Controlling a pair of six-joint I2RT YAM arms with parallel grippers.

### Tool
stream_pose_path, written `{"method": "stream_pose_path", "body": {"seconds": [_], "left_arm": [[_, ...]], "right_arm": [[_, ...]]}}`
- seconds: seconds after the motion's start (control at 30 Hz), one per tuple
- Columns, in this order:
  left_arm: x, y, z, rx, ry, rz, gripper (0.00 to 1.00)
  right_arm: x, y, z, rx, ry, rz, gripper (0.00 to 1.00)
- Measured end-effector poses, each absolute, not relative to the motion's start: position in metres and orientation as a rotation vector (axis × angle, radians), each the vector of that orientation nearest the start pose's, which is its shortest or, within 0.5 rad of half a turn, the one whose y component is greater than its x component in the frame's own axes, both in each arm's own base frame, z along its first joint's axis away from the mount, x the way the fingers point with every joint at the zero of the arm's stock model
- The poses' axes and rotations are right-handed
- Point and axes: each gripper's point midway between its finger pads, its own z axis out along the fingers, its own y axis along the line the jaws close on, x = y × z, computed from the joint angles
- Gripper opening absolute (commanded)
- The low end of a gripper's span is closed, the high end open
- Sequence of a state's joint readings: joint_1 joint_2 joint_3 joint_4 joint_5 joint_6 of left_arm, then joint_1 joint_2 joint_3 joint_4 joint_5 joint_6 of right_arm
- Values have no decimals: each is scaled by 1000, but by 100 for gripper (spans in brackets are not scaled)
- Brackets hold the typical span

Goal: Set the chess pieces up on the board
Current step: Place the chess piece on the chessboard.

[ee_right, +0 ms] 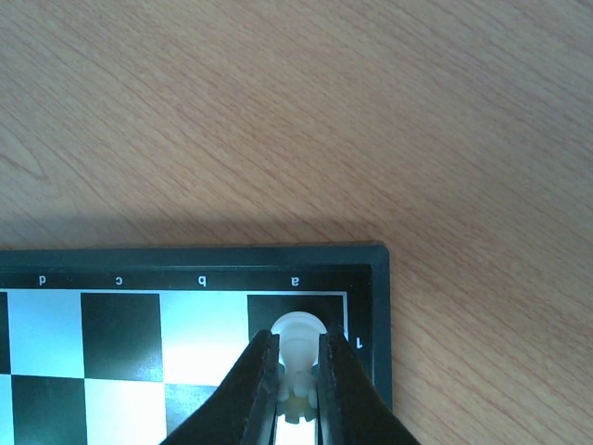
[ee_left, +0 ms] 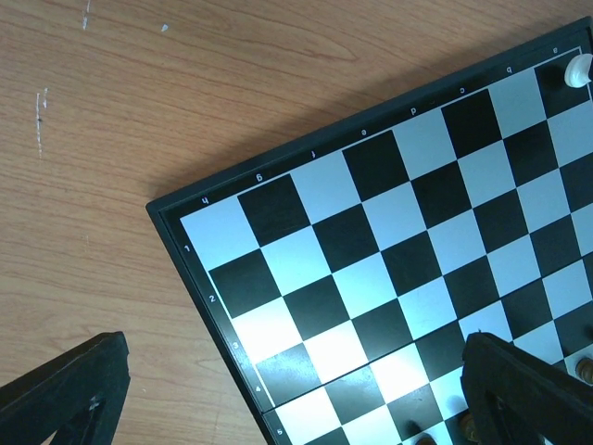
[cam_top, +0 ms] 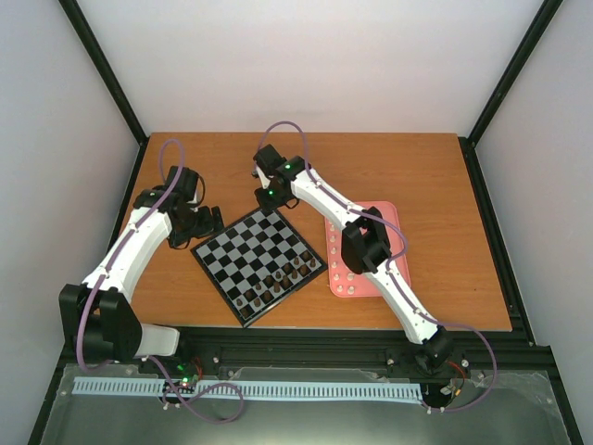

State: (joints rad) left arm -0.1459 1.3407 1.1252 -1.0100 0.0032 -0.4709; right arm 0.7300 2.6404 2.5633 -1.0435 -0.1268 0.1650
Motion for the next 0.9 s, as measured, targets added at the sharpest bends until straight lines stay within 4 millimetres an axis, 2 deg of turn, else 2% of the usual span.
{"method": "stream_pose_path", "body": {"seconds": [0.6,0.77,0.9], "left_arm": [[290,-43,142,-455,2781,-150,100],[289,-43,142,-455,2783,-150,100],[289,-44,142,-455,2783,-155,100]], "right_arm": [[435,419,52,-822,2659,418,31],[435,419,52,-825,2657,419,46],[434,420,53,-843,2649,426,53]]}}
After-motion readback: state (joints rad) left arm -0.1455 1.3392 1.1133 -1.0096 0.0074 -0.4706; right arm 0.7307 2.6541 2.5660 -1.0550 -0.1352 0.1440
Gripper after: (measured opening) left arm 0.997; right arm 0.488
